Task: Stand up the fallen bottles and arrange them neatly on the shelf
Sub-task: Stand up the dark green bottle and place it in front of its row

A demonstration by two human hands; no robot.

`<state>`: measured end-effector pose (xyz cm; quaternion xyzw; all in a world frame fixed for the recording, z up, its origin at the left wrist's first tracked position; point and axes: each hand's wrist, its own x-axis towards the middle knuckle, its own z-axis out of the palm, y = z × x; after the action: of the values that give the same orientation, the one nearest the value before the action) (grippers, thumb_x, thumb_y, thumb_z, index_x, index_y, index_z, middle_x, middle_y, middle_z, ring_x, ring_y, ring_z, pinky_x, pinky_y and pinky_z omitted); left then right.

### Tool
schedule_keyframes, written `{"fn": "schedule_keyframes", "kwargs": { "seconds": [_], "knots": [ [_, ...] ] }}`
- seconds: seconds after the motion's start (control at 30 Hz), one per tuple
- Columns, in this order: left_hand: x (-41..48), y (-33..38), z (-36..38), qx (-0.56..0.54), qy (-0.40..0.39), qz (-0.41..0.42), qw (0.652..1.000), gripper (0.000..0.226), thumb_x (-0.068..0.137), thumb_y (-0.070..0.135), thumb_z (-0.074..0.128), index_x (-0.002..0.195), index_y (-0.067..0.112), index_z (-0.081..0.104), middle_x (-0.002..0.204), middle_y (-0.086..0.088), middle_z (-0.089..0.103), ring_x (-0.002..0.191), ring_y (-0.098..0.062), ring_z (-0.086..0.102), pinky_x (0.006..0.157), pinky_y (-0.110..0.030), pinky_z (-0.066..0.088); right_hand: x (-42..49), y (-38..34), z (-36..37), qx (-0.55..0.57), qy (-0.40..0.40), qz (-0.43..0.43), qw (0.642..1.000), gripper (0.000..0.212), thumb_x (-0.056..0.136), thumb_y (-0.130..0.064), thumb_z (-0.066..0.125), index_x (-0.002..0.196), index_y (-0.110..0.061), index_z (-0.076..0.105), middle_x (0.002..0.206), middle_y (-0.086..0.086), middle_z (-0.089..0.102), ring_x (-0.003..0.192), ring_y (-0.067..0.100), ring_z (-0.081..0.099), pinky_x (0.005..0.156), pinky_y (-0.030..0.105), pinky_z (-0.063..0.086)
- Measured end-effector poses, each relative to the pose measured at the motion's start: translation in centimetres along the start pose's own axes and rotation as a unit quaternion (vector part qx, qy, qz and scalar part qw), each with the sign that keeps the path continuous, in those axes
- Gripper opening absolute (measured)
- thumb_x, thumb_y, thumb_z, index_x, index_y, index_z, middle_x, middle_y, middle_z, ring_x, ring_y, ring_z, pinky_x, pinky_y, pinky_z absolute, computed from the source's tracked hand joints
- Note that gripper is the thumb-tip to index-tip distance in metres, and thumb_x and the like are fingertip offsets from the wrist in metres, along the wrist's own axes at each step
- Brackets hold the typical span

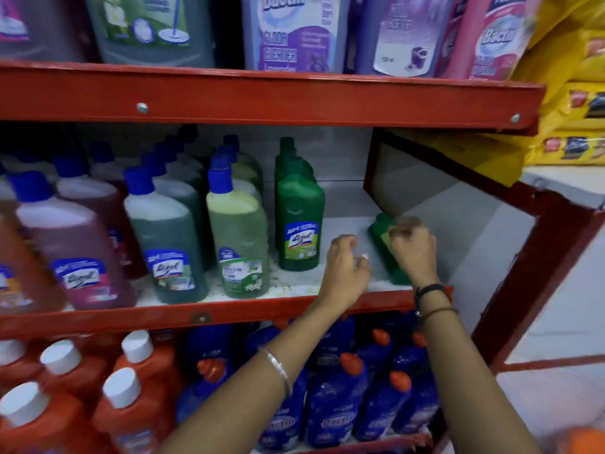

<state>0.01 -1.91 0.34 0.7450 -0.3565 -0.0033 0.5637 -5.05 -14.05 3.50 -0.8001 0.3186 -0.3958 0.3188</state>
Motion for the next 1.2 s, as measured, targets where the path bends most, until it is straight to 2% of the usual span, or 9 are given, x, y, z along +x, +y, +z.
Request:
{"fn": "schedule_keyframes", "kwargs": {
  "seconds": [0.13,0.3,0.4,0.47,0.53,0.63,0.73,0.9,1.2],
  "knots": [
    [3.9,-0.1,4.4,0.003,-0.113,-0.168,0.979,0.049,0.09,0.029,0.051,0.126,0.0,0.037,0.121,-0.024,0.056,0.114,-0.036,0.053,0.092,-0.037,0.045,3.4,3.7,0.1,-0.162,-0.146,0.144,0.965,0.053,0.088,-0.035,0.054,0.123,0.005,0.048,0.13,0.03,0.051,0.117,0.043,0.052,0.096,0.039,0.043],
    [5.7,0.0,6.0,-0.07,-0.149,-0.274,0.948,0.037,0.087,0.019,0.052,0.118,0.002,0.042,0.118,-0.015,0.052,0.107,-0.028,0.052,0.076,-0.027,0.039,5.3,5.2,0.5,0.025,-0.203,0.208,0.957,0.058,0.082,-0.034,0.066,0.126,0.0,0.05,0.13,0.019,0.057,0.116,0.034,0.055,0.1,0.036,0.044],
    [5.8,-0.2,6.2,-0.109,-0.12,-0.288,0.944,0.022,0.082,0.007,0.055,0.101,0.005,0.046,0.104,-0.012,0.053,0.094,-0.023,0.051,0.062,-0.024,0.041,5.4,6.8,0.9,0.125,-0.175,0.222,0.951,0.057,0.072,-0.033,0.077,0.114,0.001,0.059,0.115,0.018,0.066,0.096,0.029,0.065,0.084,0.033,0.056],
    [5.7,-0.4,6.3,-0.137,-0.103,-0.28,0.945,0.02,0.079,0.0,0.056,0.096,0.004,0.048,0.104,-0.016,0.059,0.095,-0.026,0.057,0.064,-0.025,0.045,4.7,6.6,0.7,0.165,-0.151,0.197,0.955,0.041,0.074,-0.026,0.076,0.102,0.001,0.063,0.103,0.015,0.068,0.077,0.021,0.067,0.062,0.021,0.057],
    [5.3,-0.2,6.0,-0.161,-0.079,-0.253,0.951,0.022,0.075,-0.008,0.055,0.091,0.006,0.05,0.102,-0.018,0.062,0.093,-0.027,0.059,0.071,-0.03,0.05,3.7,5.9,0.3,0.215,-0.143,0.161,0.952,0.024,0.078,-0.015,0.072,0.096,-0.003,0.063,0.094,0.013,0.068,0.064,0.012,0.066,0.053,0.015,0.054],
    [4.0,0.1,4.8,-0.197,-0.052,-0.193,0.96,0.035,0.072,-0.015,0.055,0.095,0.012,0.055,0.096,-0.013,0.062,0.088,-0.026,0.062,0.08,-0.038,0.054,2.2,5.2,0.0,0.262,-0.132,0.096,0.951,0.032,0.078,-0.01,0.072,0.106,-0.001,0.058,0.095,0.01,0.069,0.071,0.009,0.069,0.059,0.017,0.056],
    [2.0,0.3,2.9,-0.18,-0.013,-0.123,0.976,0.048,0.071,-0.014,0.058,0.109,0.017,0.058,0.112,-0.015,0.055,0.092,-0.023,0.06,0.085,-0.039,0.055,0.3,4.2,0.2,0.271,-0.12,0.052,0.954,0.052,0.074,-0.009,0.076,0.118,-0.004,0.049,0.106,0.007,0.066,0.092,0.017,0.066,0.072,0.017,0.056],
    [-0.5,-1.1,-1.6,-0.088,0.054,-0.025,0.994,0.067,0.069,-0.016,0.056,0.13,0.011,0.046,0.122,-0.002,0.04,0.116,-0.027,0.052,0.1,-0.042,0.047,-3.3,0.7,2.1,0.29,-0.113,-0.029,0.95,0.054,0.074,0.0,0.073,0.114,-0.017,0.041,0.104,-0.005,0.059,0.088,-0.002,0.061,0.077,0.016,0.052],
    [-3.5,-4.5,-7.2,-0.032,0.086,-0.067,0.993,0.067,0.078,0.0,0.05,0.14,0.018,0.033,0.141,-0.011,0.047,0.128,-0.028,0.046,0.107,-0.05,0.039,-7.7,-2.9,6.6,0.301,-0.169,-0.049,0.937,0.059,0.071,-0.014,0.075,0.119,-0.017,0.04,0.12,0.012,0.058,0.1,0.016,0.061,0.089,0.043,0.053]
  ]
}}
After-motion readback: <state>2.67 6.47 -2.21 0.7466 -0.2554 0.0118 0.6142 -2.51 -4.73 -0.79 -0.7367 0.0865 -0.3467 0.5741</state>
